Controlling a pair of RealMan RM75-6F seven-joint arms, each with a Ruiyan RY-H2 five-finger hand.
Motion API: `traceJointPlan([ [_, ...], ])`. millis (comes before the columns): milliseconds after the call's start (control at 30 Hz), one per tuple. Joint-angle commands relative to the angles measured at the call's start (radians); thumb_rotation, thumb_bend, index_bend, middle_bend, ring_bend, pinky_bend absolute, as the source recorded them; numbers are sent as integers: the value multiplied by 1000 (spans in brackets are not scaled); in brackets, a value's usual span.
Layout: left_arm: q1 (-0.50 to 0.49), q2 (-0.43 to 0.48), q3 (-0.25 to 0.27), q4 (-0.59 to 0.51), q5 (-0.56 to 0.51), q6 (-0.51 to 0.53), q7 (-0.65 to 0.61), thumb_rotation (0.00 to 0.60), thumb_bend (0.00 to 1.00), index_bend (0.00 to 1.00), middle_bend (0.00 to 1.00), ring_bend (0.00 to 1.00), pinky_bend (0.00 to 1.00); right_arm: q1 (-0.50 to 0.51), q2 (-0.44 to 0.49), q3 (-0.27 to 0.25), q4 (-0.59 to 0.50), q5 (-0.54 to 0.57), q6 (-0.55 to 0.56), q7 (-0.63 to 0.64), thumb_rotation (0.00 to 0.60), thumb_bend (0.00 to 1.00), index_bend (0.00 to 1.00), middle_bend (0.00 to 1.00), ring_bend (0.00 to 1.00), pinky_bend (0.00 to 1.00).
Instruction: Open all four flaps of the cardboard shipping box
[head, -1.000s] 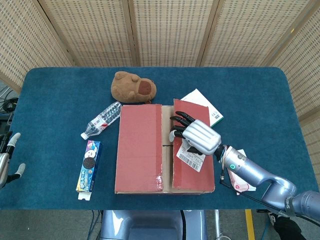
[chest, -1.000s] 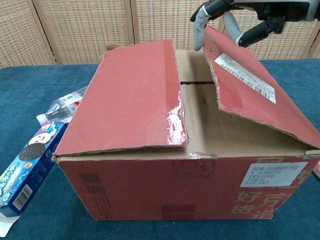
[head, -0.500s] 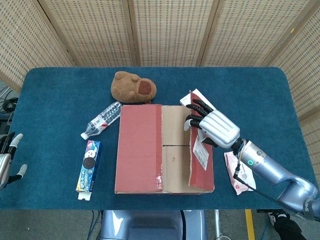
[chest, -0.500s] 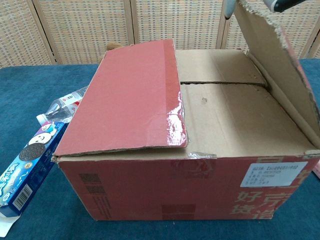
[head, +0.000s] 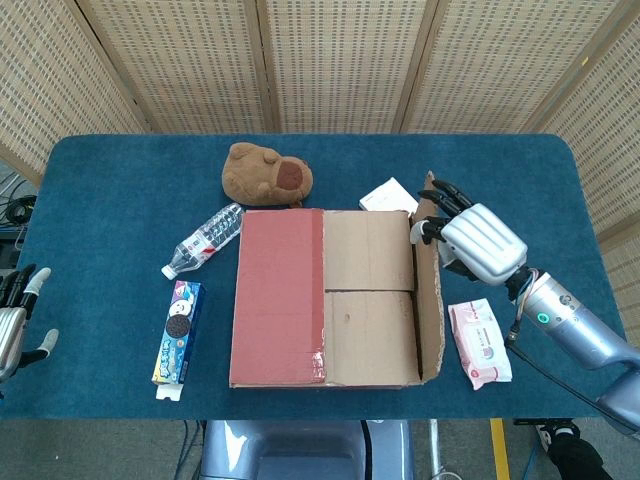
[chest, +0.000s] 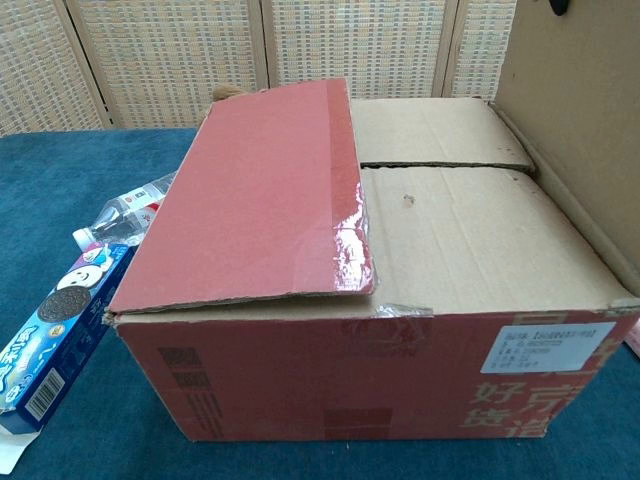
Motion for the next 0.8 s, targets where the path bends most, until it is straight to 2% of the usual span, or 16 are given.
traceJointPlan([
  [33,0,0,0,0,-1,1,1,600,379,45,0,0,0,-5,15,0,2,-2,-1,7,600,1000,411,489,116,22],
  [667,-12,2,-3,-7,-2,-4,22,600,379,45,0,0,0,-37,89,3,26,-3,6,62,600,1000,411,475,116,22],
  [800,-26,13,-7,-1,24,-10,28,600,379,45,0,0,0,-55,95,4,34,8,18,70,600,1000,411,474,116,22],
])
